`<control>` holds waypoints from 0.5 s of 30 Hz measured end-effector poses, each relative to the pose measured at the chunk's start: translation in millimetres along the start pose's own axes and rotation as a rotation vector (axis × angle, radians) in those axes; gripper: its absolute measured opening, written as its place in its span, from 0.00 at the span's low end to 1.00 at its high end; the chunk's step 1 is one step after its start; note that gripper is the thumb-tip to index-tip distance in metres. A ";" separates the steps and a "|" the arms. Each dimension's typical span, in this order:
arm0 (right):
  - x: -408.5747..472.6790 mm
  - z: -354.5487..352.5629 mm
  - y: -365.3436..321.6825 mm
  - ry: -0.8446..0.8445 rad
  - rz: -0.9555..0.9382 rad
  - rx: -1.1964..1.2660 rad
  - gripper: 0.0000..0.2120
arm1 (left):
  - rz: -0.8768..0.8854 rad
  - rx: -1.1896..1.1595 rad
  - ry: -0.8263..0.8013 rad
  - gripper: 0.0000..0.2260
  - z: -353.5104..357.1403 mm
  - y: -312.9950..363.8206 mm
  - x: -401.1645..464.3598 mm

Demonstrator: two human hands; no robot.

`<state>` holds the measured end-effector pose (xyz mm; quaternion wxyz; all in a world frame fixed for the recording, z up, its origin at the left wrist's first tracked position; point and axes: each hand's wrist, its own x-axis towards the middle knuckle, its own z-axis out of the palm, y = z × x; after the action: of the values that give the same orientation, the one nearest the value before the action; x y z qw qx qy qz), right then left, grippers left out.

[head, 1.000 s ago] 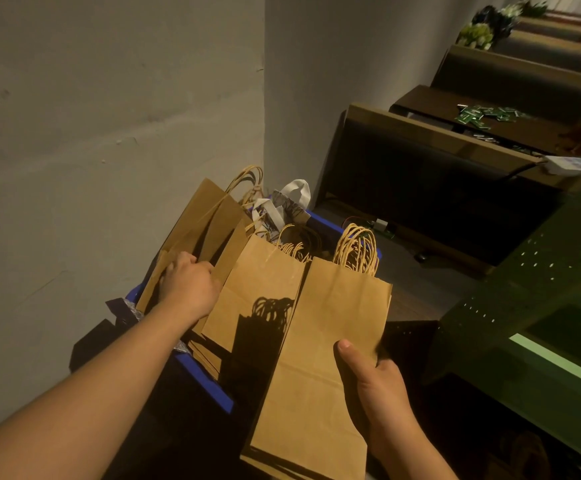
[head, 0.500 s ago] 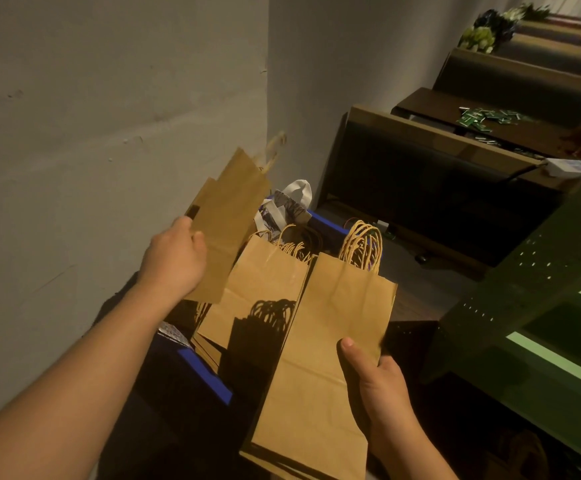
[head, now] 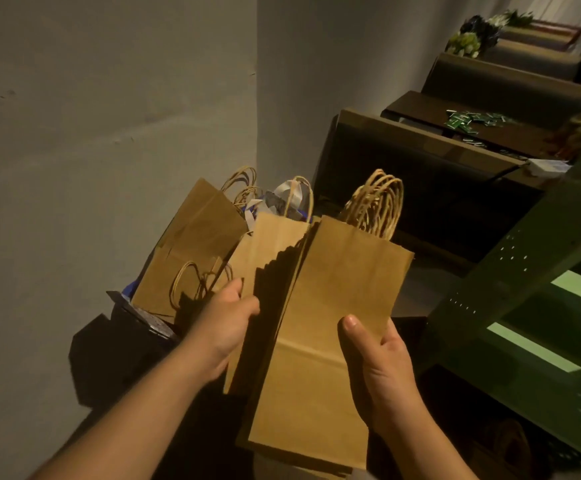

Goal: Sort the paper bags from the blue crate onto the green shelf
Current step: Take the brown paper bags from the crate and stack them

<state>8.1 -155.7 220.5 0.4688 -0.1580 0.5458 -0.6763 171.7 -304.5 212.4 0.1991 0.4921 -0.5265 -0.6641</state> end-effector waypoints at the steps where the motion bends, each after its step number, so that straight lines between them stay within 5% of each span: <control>1: -0.9 -0.9 0.0 0.015 0.001 -0.012 0.18 | -0.017 -0.058 -0.021 0.29 7.4 -3.2 -2.6; 7: -4.5 -14.7 6.5 0.064 -0.005 -0.108 0.20 | -0.052 -0.152 -0.056 0.27 38.4 -19.2 -12.8; 12: -5.4 -26.7 16.4 0.116 0.030 -0.201 0.25 | -0.102 -0.135 -0.122 0.55 52.5 -32.5 -17.9; 15: -8.1 -30.8 19.2 0.132 0.056 -0.270 0.26 | -0.091 -0.136 -0.159 0.61 64.1 -39.1 -23.8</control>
<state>-1.3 -130.3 195.0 0.4252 -0.1597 0.6653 -0.5925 136.7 -239.3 185.6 0.1594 0.4466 -0.4714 -0.7436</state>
